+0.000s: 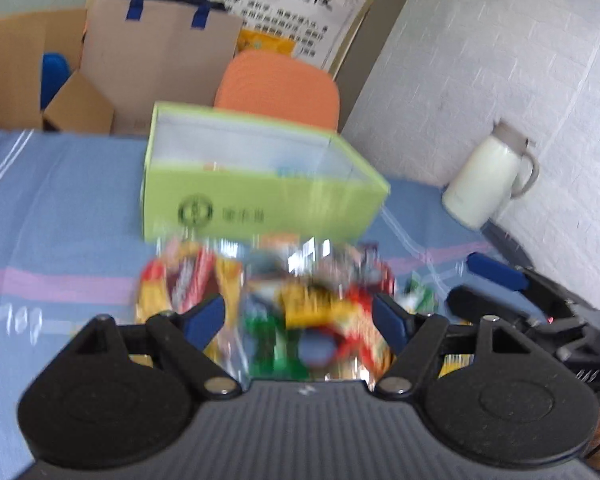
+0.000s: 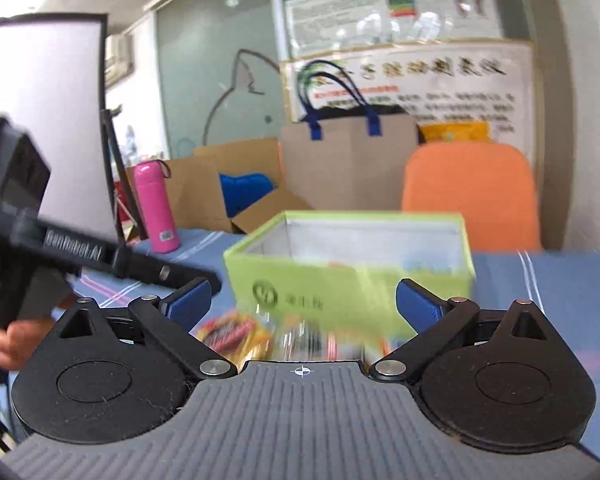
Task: Organize snacks
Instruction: 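Reach the left tool into the pile and grasp the yellow egg-yolk pie bag, then lower the yellow bag into the green box and release it, then grasp the long biscuit packet with red end using the left tool, then place the biscuit packet into the green box with the left tool, then grasp the yellow cake packet from the pile with the left tool, then lower the yellow cake packet into the green box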
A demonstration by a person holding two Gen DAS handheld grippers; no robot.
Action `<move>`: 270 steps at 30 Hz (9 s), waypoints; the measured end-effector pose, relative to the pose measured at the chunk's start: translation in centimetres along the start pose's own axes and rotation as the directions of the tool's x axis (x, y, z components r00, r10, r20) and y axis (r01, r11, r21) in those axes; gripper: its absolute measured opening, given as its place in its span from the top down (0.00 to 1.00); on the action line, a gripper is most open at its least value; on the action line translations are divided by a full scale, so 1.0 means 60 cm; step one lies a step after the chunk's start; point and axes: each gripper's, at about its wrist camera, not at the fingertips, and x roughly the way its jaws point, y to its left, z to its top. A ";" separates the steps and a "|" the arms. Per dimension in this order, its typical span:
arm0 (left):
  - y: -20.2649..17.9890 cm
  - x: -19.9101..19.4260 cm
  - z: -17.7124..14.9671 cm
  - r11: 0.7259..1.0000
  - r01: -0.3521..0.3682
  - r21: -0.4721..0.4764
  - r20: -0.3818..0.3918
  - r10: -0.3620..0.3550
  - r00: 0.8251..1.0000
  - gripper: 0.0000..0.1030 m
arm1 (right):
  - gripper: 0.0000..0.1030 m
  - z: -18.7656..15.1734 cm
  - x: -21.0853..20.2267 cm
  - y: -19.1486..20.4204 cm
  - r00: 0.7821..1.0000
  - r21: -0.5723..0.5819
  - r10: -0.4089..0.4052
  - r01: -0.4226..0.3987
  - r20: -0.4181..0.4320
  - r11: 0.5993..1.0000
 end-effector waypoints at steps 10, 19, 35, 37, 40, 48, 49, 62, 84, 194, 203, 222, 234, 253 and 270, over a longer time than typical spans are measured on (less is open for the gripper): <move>-0.039 0.017 -0.091 0.997 -0.081 0.002 -0.062 0.081 0.995 0.27 | 0.10 -0.114 -0.110 -0.023 0.986 0.064 -0.145 0.150 -0.079 0.987; -0.044 0.061 -0.087 0.994 -0.111 0.013 -0.129 0.112 0.985 0.27 | 0.10 -0.110 -0.097 -0.048 0.987 0.069 -0.143 0.148 -0.077 0.987; -0.029 0.068 -0.079 0.996 -0.051 0.070 -0.206 0.065 0.976 0.56 | 0.10 -0.129 -0.079 -0.091 0.988 0.215 -0.090 0.115 -0.123 0.970; -0.035 0.055 -0.083 0.988 -0.103 0.120 -0.198 0.125 0.972 0.56 | 0.10 -0.132 -0.081 -0.090 0.987 0.220 -0.096 0.122 -0.125 0.968; -0.040 0.023 -0.089 0.977 -0.136 0.165 -0.177 0.165 0.970 0.56 | 0.10 -0.130 -0.083 -0.086 0.987 0.207 -0.099 0.124 -0.127 0.971; -0.016 0.003 -0.096 0.981 -0.100 0.165 -0.230 0.137 0.963 0.56 | 0.10 -0.093 -0.053 -0.067 0.975 -0.051 0.009 -0.021 -0.223 0.998; -0.013 0.008 -0.095 0.983 -0.100 0.154 -0.229 0.134 0.964 0.56 | 0.10 -0.088 -0.045 -0.067 0.967 -0.112 0.009 -0.039 -0.254 0.993; -0.007 -0.010 -0.062 0.991 -0.121 0.056 -0.119 0.127 0.985 0.37 | 0.10 -0.141 -0.025 -0.056 0.923 -0.069 0.060 -0.093 -0.380 0.993; -0.163 0.140 0.009 0.941 0.337 -0.031 -0.247 -0.334 0.910 0.60 | 0.56 -0.143 -0.031 -0.034 0.968 -0.006 -0.078 0.079 -0.239 0.997; 0.098 0.239 0.299 0.994 -0.002 -0.110 -0.024 -0.001 1.000 0.64 | 0.72 0.110 0.422 -0.035 0.957 -0.112 0.078 -0.113 -0.278 0.987; 0.137 0.097 0.264 0.988 -0.056 -0.140 0.164 0.079 0.983 0.34 | 0.42 0.124 0.341 -0.043 0.989 -0.102 0.080 -0.093 -0.128 0.990; 0.188 -0.110 -0.058 0.899 -0.154 -0.409 0.053 0.192 0.980 0.25 | 0.22 -0.105 0.185 0.210 0.894 -0.131 0.291 -0.352 -0.340 0.927; 0.213 -0.114 -0.073 0.892 -0.125 -0.434 0.045 0.160 0.986 0.25 | 0.22 -0.125 0.151 0.278 0.862 -0.123 0.328 -0.400 -0.387 0.908; 0.227 -0.100 -0.048 0.885 -0.116 -0.452 0.046 0.153 0.987 0.25 | 0.15 -0.104 0.174 0.312 0.903 -0.215 0.249 -0.336 -0.351 0.917; 0.238 -0.048 -0.027 0.956 -0.077 -0.283 -0.107 0.048 0.993 0.68 | 0.52 -0.126 0.261 0.343 0.896 -0.152 0.223 -0.300 -0.384 0.942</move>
